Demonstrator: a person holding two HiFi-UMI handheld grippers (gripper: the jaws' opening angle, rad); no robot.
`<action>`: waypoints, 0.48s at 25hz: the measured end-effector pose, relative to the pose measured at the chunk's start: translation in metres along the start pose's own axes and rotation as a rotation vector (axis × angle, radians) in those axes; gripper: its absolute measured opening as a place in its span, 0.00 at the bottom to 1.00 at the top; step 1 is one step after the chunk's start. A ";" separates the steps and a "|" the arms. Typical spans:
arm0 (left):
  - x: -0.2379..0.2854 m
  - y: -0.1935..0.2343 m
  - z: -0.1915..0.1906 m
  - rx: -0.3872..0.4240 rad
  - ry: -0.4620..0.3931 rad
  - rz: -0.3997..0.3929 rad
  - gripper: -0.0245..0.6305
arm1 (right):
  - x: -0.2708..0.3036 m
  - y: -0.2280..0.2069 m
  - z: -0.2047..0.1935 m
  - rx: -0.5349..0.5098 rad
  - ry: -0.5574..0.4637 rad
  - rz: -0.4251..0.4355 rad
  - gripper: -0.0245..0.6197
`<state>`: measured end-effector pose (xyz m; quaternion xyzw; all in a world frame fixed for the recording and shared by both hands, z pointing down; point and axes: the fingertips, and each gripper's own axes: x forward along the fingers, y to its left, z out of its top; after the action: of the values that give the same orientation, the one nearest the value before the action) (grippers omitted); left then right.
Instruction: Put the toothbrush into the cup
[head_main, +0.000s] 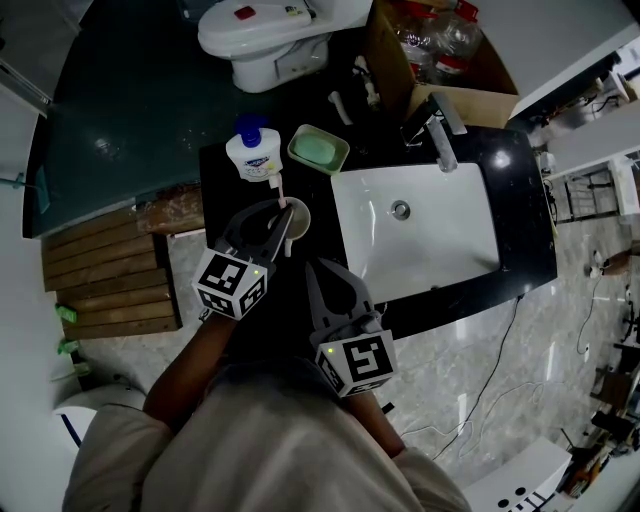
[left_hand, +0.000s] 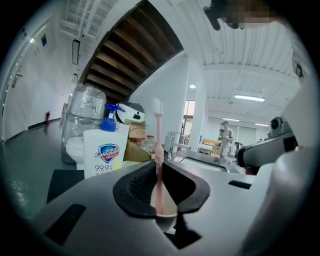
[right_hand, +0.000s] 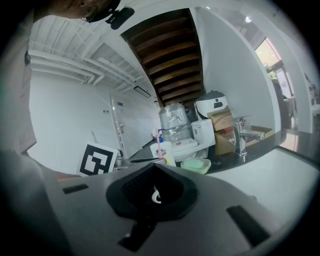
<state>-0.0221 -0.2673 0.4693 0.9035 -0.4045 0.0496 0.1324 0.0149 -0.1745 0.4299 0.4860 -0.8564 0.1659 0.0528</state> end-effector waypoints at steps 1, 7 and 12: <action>0.000 0.000 0.000 0.000 -0.001 0.003 0.11 | 0.000 0.000 0.000 0.000 0.000 0.000 0.05; 0.001 0.003 0.000 -0.002 0.005 0.026 0.11 | -0.001 0.000 0.002 -0.003 -0.003 -0.003 0.05; 0.002 0.005 -0.003 -0.003 0.012 0.029 0.11 | -0.001 -0.001 0.001 -0.003 -0.002 -0.006 0.05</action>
<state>-0.0243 -0.2706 0.4732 0.8972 -0.4167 0.0564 0.1352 0.0161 -0.1745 0.4287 0.4886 -0.8553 0.1639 0.0530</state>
